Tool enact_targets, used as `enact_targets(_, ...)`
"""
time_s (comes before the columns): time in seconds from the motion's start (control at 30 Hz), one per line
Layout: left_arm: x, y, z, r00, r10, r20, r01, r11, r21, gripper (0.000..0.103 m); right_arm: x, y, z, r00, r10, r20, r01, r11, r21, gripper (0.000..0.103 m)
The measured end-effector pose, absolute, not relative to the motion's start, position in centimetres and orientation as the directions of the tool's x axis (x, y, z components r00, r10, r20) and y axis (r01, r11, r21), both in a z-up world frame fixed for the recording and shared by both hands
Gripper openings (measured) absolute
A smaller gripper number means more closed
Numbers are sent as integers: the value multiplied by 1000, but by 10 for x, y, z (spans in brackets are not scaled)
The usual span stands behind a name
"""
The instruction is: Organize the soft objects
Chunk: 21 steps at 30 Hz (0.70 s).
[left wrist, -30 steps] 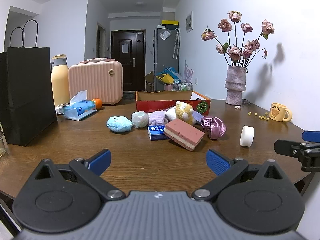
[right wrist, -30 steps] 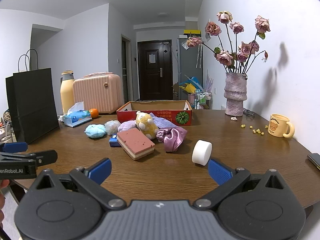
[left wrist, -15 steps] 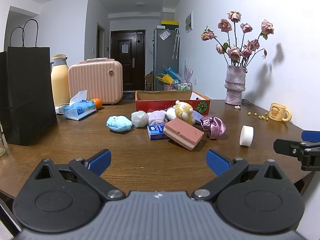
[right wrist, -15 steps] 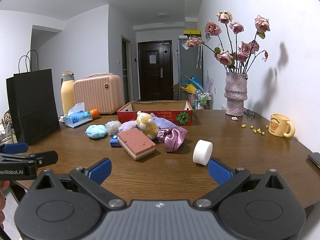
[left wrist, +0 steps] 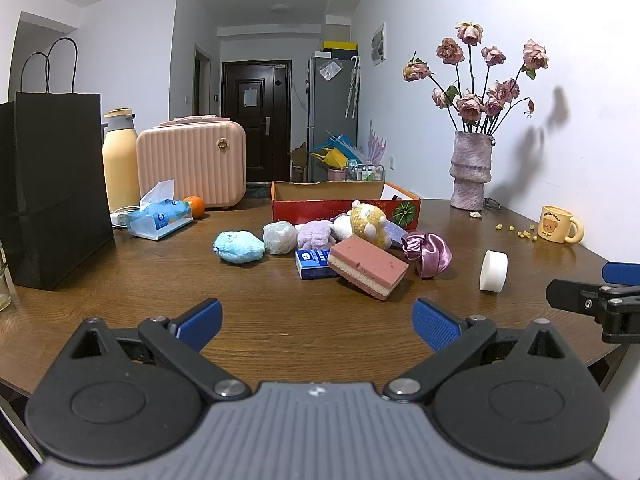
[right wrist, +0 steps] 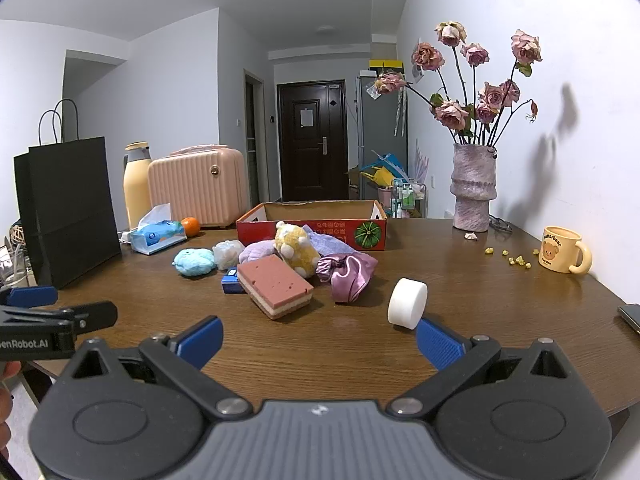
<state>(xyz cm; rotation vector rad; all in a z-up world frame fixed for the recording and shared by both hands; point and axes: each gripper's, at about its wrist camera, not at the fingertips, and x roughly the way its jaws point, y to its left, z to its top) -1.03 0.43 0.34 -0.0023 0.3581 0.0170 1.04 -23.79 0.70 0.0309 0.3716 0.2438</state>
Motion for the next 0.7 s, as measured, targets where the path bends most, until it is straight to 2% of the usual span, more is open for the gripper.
enact_targets(0.7, -11, 2, 6, 938, 13, -347, -14, 1000, 2, 103, 10, -235, 5, 902, 244, -355, -233, 970, 75, 103)
